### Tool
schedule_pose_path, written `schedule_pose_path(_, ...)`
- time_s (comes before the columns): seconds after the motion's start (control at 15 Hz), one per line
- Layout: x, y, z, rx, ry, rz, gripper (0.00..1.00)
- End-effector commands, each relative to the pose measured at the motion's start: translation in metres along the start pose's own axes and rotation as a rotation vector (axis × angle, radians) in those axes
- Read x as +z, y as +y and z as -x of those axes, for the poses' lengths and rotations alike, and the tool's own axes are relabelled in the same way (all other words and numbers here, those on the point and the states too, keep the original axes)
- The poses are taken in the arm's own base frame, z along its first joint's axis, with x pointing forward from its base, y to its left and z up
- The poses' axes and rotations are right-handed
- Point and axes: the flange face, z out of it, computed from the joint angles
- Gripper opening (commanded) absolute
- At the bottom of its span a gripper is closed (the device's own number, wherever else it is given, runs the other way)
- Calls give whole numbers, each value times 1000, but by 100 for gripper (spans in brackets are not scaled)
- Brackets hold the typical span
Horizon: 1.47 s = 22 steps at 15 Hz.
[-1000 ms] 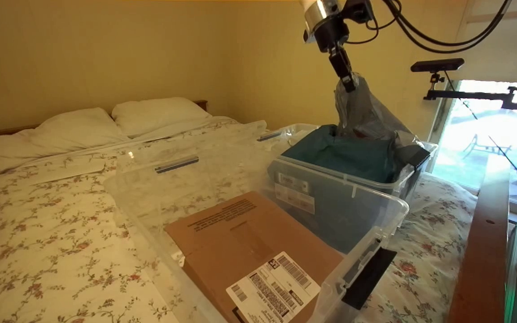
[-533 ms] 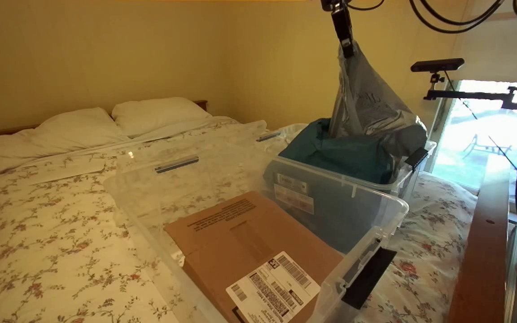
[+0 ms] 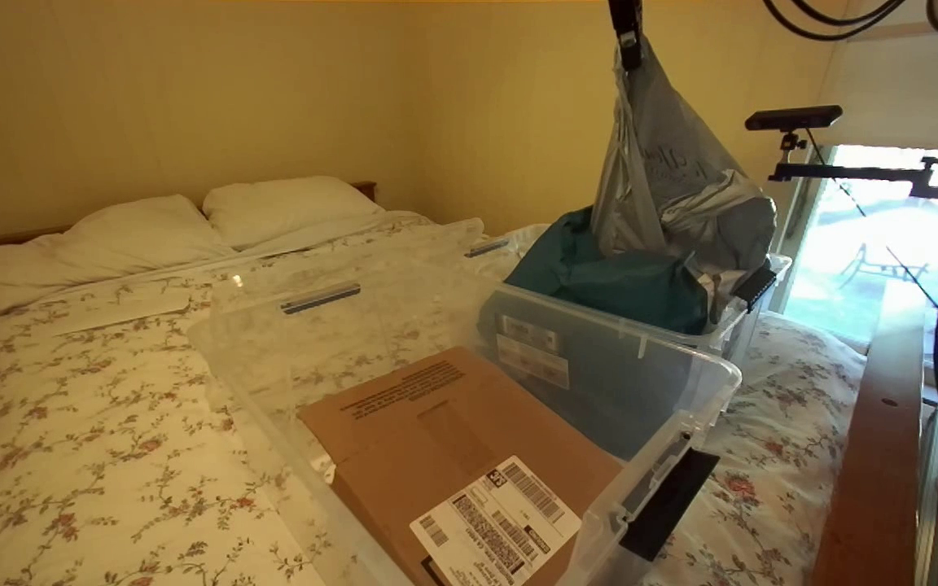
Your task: Move the lid to lean on the north side of the totes and pick up the grey plastic bag
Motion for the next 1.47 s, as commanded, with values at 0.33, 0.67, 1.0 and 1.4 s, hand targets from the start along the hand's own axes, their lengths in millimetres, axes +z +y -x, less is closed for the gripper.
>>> schedule_pose_path(0.33, -42, -23, 18, -107, 131, 257, 0)
schedule_pose_path(0.67, -70, -54, 37, -189, 240, 406, 0)
schedule_pose_path(1.0, -93, -89, 54, -214, 363, 503, 0)
schedule_pose_path(1.4, -84, -108, 47, -219, 354, 541, 1)
